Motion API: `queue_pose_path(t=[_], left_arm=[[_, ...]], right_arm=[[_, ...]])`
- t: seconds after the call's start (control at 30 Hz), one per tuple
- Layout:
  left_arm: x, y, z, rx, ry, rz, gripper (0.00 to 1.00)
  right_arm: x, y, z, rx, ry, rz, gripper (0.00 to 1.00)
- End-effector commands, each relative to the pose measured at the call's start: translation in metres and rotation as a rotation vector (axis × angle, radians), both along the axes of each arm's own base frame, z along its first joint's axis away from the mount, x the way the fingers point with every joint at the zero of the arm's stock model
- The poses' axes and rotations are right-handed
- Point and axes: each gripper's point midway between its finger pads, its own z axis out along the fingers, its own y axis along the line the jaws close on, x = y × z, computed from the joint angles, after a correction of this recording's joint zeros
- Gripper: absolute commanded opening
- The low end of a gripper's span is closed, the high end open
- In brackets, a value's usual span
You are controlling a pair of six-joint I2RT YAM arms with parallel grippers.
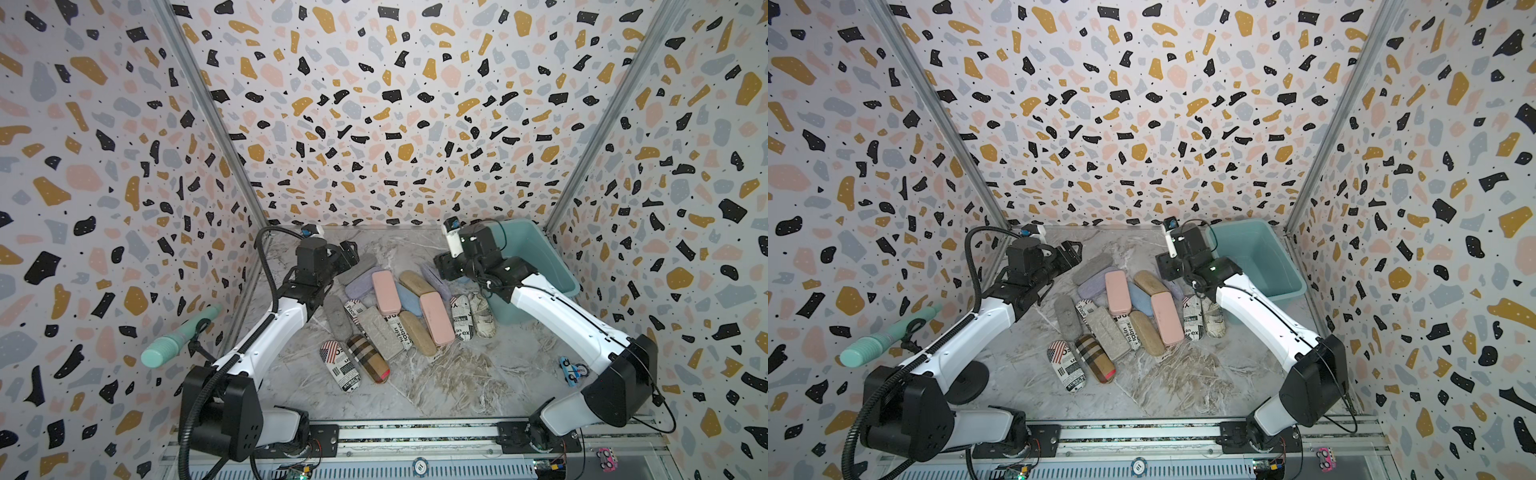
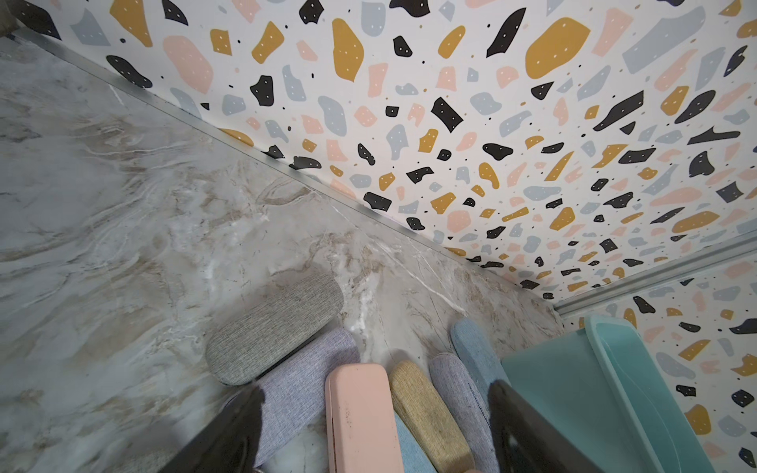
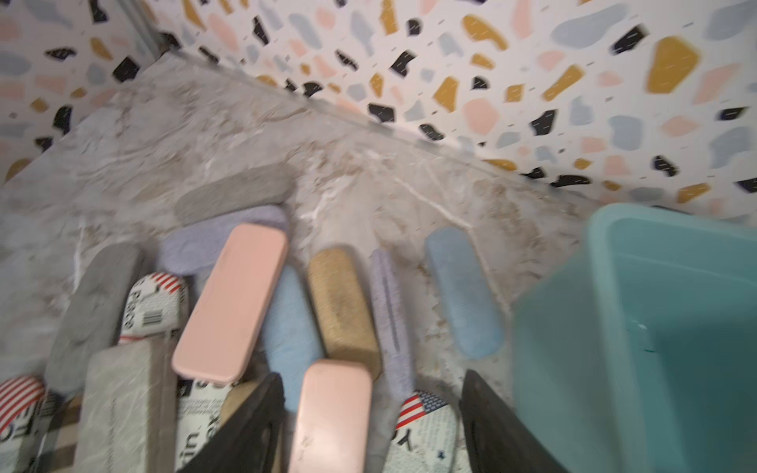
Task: Put the glasses cases into the storage boxes
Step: Pick up the glasses case.
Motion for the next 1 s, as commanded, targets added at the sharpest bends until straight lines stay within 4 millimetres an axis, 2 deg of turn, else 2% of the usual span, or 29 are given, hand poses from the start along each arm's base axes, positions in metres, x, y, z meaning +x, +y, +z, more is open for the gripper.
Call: queue_pose_path(t=[0.0, 0.17, 0.3, 0.47, 0.67, 0.97], left_arm=[[0.002, -0.015, 0.007, -0.042, -0.022, -0.082, 0.87], [0.001, -0.043, 0.000, -0.091, -0.005, -0.214, 0.83], [-0.005, -0.067, -0.005, -0.104, 0.006, -0.283, 0.83], [-0.009, -0.078, -0.011, -0.096, 0.026, -0.312, 0.83], [-0.010, -0.083, -0.014, -0.089, 0.038, -0.326, 0.83], [-0.011, -0.086, -0.018, -0.084, 0.048, -0.335, 0.83]], right_arm=[[-0.026, -0.002, -0.046, -0.021, 0.155, 0.001, 0.70], [-0.052, 0.003, -0.085, 0.003, 0.281, 0.057, 0.78], [-0.065, 0.001, -0.115, -0.007, 0.349, 0.090, 0.84], [-0.072, -0.002, -0.152, -0.060, 0.425, 0.115, 0.84], [-0.063, -0.003, -0.170, -0.063, 0.436, 0.102, 0.84], [-0.063, -0.002, -0.194, -0.081, 0.464, 0.095, 0.83]])
